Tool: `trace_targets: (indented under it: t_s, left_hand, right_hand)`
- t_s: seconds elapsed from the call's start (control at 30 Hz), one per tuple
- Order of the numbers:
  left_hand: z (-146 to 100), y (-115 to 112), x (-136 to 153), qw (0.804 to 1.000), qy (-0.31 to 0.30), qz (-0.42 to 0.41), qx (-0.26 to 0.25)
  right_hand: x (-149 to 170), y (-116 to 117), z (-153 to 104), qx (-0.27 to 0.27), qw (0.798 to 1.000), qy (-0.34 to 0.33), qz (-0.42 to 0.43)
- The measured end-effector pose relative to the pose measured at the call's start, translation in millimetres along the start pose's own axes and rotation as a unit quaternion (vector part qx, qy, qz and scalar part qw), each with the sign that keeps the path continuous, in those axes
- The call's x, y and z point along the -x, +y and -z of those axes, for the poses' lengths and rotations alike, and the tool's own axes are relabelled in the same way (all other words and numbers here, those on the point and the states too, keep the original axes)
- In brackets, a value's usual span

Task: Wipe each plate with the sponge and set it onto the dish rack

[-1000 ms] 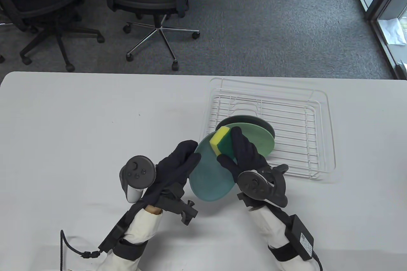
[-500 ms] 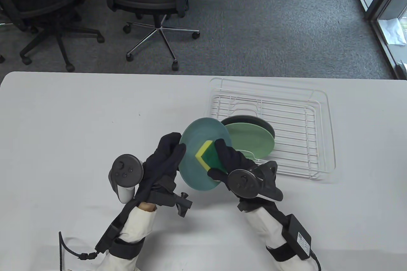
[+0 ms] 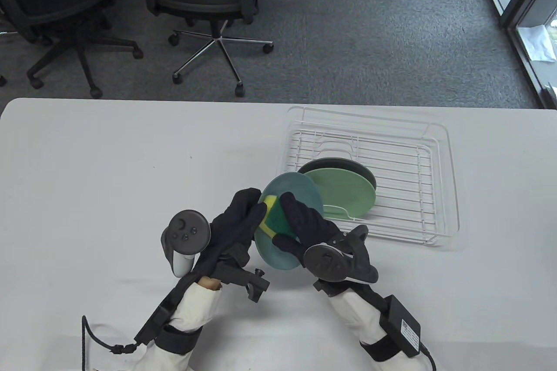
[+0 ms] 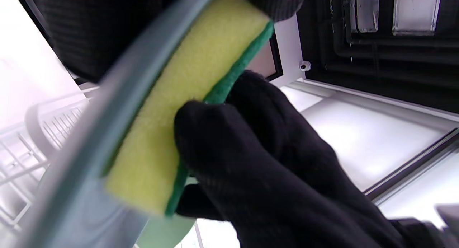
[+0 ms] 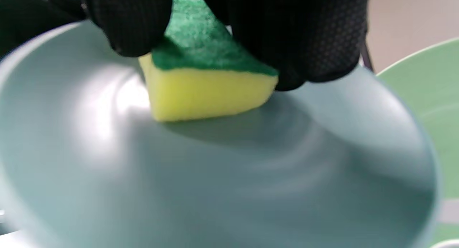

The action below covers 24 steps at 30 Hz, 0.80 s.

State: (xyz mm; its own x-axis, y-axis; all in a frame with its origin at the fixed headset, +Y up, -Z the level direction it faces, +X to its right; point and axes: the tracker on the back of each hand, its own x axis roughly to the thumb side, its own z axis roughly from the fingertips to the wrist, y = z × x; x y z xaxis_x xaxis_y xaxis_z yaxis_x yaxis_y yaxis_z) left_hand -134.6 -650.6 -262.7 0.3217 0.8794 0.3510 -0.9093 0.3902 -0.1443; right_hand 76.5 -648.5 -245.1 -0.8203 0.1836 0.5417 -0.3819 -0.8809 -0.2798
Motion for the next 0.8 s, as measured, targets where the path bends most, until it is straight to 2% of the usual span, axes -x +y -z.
trace_targets:
  t_s: [0.13, 0.27, 0.37, 0.47, 0.6, 0.8]
  left_hand:
    - [-1.2, -4.0, -5.3, 1.0, -0.009, 0.005, 0.011]
    - [-0.9, -2.5, -3.6, 1.0, -0.006, -0.005, 0.01]
    - [0.7, 0.6, 3.2, 0.999, 0.01, -0.03, 0.003]
    - [2.3, 5.8, 9.9, 0.999, 0.025, -0.043, -0.01]
    - [4.2, 19.0, 19.8, 0.997, 0.044, -0.055, -0.036]
    - [4.2, 38.7, 34.0, 0.987, 0.073, -0.124, -0.077]
  right_hand:
    - [16.5, -0.4, -1.2, 0.024, 0.998, 0.045, -0.036]
    - [26.4, -1.6, -2.3, 0.043, 0.99, 0.065, -0.117]
    - [31.9, -4.0, -2.9, 0.048, 0.988, 0.082, -0.125]
    - [37.1, -9.8, -4.0, 0.058, 0.988, 0.094, -0.105]
    - [44.2, -23.3, -6.3, 0.074, 0.991, 0.112, -0.029]
    - [52.5, -33.7, -9.4, 0.087, 0.986, 0.124, 0.076]
